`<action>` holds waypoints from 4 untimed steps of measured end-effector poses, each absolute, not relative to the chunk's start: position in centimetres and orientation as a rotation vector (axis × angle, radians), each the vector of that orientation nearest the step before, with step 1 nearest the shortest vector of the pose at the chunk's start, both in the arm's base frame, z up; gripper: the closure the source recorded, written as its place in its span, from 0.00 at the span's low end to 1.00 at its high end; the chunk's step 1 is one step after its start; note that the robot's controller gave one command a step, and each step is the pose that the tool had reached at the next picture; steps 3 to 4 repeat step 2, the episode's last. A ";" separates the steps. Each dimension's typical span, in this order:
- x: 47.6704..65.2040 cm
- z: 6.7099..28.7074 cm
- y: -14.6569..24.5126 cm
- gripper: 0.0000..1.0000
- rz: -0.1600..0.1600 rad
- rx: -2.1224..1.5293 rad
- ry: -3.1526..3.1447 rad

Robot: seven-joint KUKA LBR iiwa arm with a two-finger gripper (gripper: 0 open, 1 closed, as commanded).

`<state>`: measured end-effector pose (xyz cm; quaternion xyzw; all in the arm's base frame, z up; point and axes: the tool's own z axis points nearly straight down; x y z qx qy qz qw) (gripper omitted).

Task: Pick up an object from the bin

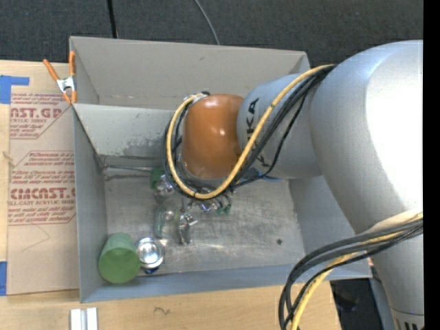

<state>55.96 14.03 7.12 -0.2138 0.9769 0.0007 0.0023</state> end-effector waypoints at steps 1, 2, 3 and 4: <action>56.0 7.4 14.0 1.00 0.002 -0.669 3.064; 55.9 24.5 11.6 1.00 -0.001 -0.861 3.010; 55.9 24.5 11.6 1.00 -0.001 -0.861 3.010; 55.9 24.5 11.6 1.00 -0.001 -0.861 3.010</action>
Offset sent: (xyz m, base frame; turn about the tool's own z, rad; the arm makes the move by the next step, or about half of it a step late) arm 0.0000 0.0000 0.0000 0.0000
